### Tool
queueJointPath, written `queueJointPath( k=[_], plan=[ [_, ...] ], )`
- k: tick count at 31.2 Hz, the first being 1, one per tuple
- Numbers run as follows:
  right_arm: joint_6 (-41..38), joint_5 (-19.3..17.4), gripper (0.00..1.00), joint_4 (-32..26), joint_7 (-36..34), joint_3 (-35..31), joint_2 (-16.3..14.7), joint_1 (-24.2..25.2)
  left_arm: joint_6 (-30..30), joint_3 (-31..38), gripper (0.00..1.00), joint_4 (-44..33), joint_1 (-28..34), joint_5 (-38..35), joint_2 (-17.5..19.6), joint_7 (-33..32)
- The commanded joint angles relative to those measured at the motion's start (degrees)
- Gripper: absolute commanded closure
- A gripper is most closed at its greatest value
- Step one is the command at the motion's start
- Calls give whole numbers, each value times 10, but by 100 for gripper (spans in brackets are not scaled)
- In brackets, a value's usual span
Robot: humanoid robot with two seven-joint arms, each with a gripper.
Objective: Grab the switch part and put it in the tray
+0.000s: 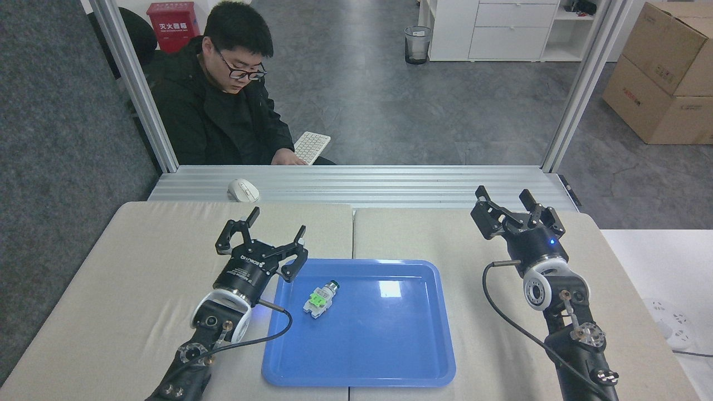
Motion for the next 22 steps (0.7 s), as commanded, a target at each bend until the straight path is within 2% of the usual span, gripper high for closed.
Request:
queueJointPath(
  k=[1, 4, 10, 22],
  plan=[
    [0, 0, 0, 0, 0, 0, 0, 0, 22, 92, 0, 69, -72, 62, 54, -1],
    [0, 0, 0, 0, 0, 0, 0, 0, 24, 92, 1, 76, -71, 63, 61, -9],
    [0, 0, 0, 0, 0, 0, 0, 0, 28, 92, 0, 74, -67, 63, 62, -101],
    [0, 0, 0, 0, 0, 0, 0, 0, 40, 95, 0, 31, -58, 68, 59, -106]
  ],
)
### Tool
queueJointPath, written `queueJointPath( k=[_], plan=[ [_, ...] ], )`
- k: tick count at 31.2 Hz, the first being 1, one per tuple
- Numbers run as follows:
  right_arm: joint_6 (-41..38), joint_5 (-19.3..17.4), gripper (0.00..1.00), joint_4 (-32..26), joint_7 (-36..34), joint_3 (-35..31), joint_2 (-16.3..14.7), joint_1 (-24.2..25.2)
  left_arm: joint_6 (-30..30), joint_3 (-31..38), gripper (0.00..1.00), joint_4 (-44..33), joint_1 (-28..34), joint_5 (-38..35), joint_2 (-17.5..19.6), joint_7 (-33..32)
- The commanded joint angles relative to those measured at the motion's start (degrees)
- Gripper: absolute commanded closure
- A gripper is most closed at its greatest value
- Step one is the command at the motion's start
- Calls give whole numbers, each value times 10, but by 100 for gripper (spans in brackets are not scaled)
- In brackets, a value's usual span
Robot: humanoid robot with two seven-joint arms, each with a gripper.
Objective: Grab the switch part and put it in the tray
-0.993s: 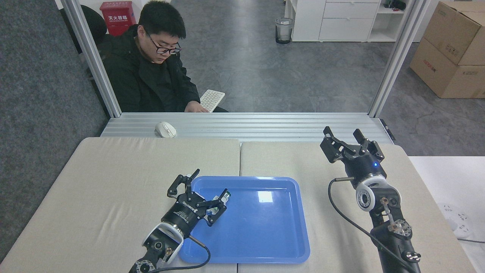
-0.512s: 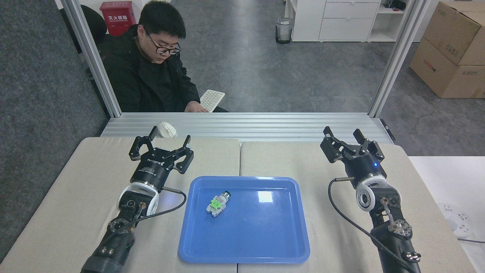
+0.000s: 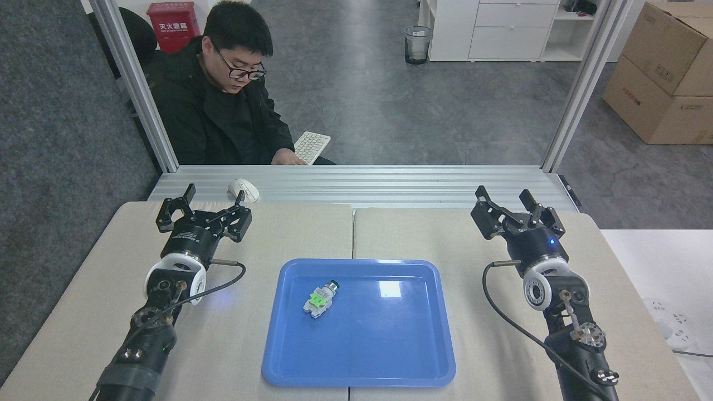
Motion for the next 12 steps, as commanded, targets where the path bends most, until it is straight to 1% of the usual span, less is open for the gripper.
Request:
queueJointPath(
  k=[1, 7, 12],
  plan=[
    [0, 0, 0, 0, 0, 0, 0, 0, 2, 28, 0, -16, 1, 10, 14, -3],
    [-1, 0, 0, 0, 0, 0, 1, 0, 2, 28, 0, -26, 3, 51, 14, -6],
    [0, 0, 0, 0, 0, 0, 1, 0, 2, 27, 0, -32, 6, 54, 16, -6]
  ],
)
